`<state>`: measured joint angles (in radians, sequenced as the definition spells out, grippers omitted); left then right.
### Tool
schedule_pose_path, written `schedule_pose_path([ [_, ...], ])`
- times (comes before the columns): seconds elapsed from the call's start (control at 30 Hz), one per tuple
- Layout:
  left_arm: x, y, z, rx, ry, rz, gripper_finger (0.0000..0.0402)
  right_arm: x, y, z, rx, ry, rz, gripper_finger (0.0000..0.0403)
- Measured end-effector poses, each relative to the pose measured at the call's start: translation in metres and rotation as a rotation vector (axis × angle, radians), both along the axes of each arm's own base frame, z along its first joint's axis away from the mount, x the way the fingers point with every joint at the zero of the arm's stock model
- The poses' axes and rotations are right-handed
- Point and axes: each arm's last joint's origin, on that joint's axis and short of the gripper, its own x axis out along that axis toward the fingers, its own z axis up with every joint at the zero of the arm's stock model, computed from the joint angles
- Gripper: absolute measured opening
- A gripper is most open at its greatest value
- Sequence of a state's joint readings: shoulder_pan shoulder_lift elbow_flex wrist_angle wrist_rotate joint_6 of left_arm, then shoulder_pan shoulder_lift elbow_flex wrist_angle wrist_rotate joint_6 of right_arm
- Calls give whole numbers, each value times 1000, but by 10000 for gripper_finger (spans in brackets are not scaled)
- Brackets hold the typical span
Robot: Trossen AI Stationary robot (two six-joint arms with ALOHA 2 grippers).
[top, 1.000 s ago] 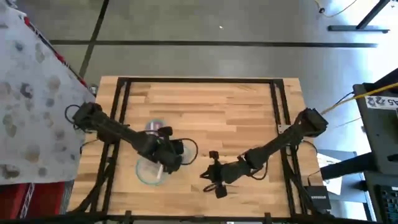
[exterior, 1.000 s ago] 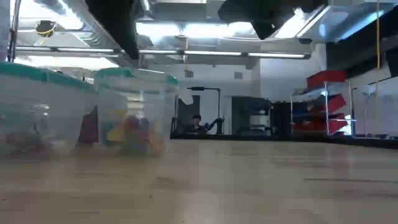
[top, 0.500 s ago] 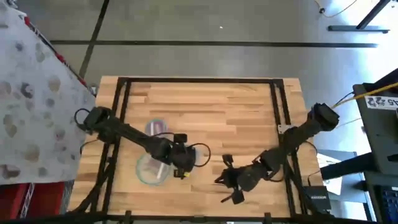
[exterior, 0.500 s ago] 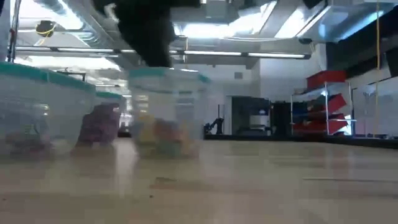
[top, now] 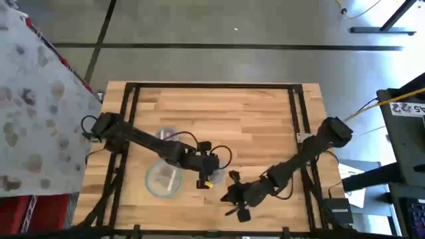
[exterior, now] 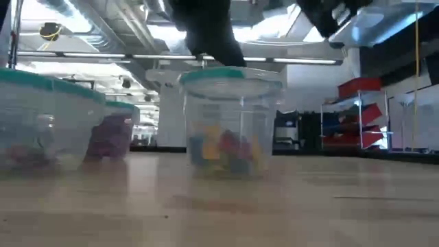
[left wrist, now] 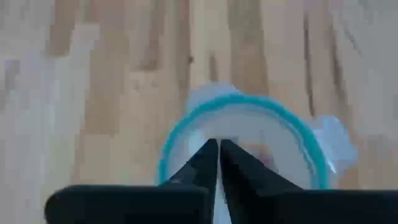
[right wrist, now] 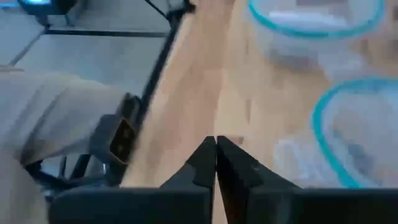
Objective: Sort candy
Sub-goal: Close the top small transparent bin
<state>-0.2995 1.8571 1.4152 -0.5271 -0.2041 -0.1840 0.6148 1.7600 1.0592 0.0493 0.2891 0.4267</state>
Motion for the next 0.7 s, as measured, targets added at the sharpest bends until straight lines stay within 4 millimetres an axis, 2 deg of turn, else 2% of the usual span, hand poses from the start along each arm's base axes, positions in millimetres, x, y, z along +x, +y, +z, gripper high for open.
schedule_pose_path([
  [0.17,2,2,-25,-18,57,14,3,11,-10,-16,-25,30,-70,0],
  [0.33,0,4,-37,-45,42,29,3,19,-22,-34,-44,102,-114,0],
  [0.53,-4,5,-50,-113,27,31,3,18,-28,-37,-88,121,-182,0],
  [0.7,-4,4,-52,-143,1,41,3,9,-34,-34,-184,176,-235,0],
])
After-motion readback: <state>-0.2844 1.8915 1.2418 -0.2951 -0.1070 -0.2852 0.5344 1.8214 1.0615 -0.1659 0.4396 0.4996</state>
